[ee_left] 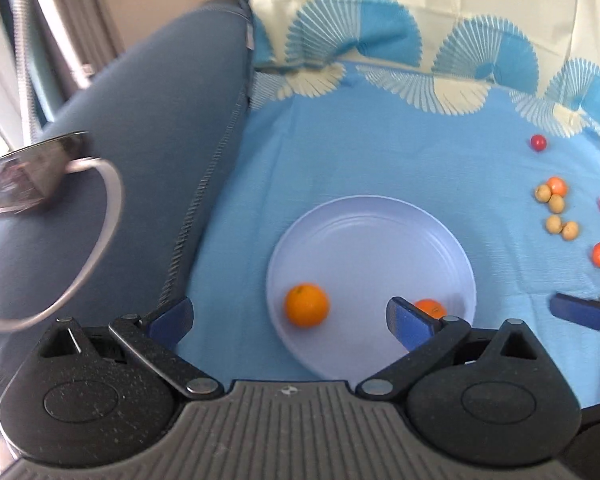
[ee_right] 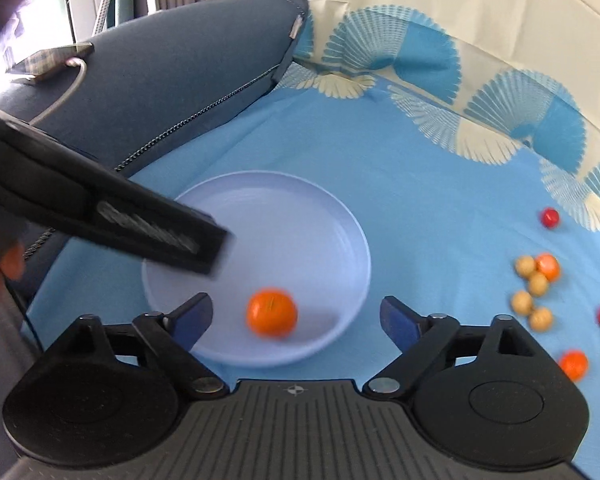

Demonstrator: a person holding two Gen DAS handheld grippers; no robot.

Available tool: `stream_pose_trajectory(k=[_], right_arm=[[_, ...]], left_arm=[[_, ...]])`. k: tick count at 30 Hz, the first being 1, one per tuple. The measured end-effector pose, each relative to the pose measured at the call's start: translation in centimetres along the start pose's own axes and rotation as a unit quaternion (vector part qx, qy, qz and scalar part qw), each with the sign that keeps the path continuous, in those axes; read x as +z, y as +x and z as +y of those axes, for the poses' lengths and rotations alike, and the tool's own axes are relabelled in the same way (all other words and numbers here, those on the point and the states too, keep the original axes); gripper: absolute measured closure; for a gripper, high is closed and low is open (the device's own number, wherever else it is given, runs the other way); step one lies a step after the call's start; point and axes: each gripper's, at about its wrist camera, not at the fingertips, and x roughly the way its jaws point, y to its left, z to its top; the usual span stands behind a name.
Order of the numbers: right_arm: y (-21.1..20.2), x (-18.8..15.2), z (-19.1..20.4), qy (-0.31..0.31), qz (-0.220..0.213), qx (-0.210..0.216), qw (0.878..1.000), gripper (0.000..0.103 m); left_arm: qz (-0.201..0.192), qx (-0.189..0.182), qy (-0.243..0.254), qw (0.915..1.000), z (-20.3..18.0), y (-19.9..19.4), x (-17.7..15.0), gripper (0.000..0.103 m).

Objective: Organize fruits
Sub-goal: 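Lower both mandarins onto the plate and open both tools, then lift both open tools away from the plate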

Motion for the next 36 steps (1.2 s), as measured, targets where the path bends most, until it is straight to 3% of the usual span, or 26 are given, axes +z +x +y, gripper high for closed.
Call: stream_pose_trajectory(k=[8, 19, 36], right_arm=[[-7.3, -3.4, 0.2, 0.064, -0.025, -0.024, 0.997, 0.004], [-15.3, -6.3, 1.8, 0.063, -0.102, -0.031, 0.992, 0.001], [-20.4, -8.3, 1.9, 0.071, -0.159, -0.043, 0.984, 0.001]], left_arm=[[-0.013, 0.007, -0.034, 0.9993, 1.4, -7.2, -3.3, 0.000], [-0.067, 0.005, -0.028, 0.9973, 0.5, -13.8, -6.5, 0.000], [-0.112, 0.013, -0.011, 0.9936, -1.0, -19.3, -8.7, 0.000]])
